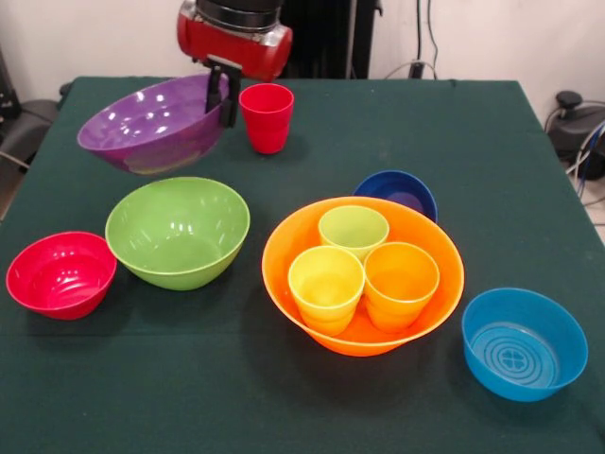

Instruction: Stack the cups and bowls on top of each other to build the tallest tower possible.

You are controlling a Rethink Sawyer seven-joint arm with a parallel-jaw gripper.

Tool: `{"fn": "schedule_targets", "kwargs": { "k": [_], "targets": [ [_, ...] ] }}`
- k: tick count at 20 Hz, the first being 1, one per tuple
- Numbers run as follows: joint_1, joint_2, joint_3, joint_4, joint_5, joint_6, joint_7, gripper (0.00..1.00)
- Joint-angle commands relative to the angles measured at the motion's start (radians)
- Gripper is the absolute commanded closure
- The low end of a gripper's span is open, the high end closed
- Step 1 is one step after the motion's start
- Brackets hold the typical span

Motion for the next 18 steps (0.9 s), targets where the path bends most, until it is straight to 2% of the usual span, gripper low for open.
{"fn": "schedule_targets", "kwargs": {
  "k": [1,9,18],
  "targets": [
    [0.082,0.045,0.053,-0.122,0.058,0.107,0.144,1.0],
    [0.178,0.049,-0.026,-0.203,0.099,0.255,0.194,1.0],
    [0.242,0.113,-0.066,-0.307,0.15,0.311,0.252,1.0]
  ]
}}
